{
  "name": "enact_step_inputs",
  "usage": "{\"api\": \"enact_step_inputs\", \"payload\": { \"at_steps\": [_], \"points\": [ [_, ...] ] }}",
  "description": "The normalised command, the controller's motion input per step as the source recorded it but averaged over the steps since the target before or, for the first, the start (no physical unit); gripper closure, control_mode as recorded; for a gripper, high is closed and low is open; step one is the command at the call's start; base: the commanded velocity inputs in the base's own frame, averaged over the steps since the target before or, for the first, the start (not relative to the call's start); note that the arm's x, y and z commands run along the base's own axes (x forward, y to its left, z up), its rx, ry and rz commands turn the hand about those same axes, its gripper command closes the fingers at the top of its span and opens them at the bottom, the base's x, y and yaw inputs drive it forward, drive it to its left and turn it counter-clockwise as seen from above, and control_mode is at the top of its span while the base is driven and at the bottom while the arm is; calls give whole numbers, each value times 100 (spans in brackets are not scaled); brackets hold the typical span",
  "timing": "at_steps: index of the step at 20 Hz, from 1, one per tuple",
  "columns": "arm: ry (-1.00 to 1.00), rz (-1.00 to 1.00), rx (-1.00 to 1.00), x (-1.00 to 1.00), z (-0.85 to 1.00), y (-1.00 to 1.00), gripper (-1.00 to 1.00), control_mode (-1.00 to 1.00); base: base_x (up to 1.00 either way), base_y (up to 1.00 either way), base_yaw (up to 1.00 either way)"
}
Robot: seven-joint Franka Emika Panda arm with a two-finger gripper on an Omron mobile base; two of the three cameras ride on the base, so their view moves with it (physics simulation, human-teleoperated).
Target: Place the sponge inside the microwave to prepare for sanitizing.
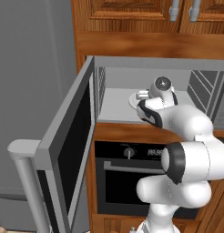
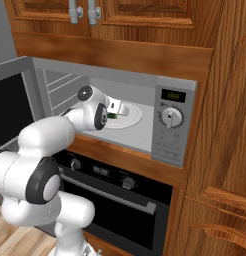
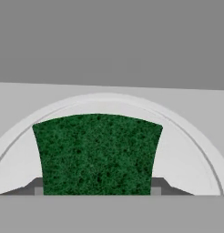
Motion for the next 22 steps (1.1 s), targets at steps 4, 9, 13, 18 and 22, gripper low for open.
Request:
{"api": "enact_step_inputs", "payload": {
  "at_steps": [4,9,13,18,22],
  "points": [
    [0,0,0,16,-16,0,100,-100,0,0,0],
    [0,0,0,17,-12,-4,100,-100,0,0,0],
    [0,0,0,15,-9,-7,100,-100,0,0,0],
    [4,0,3,2,-22,-7,-100,-100,0,0,0],
    [3,0,1,0,-13,-1,-100,-100,0,0,0]
  ]
}}
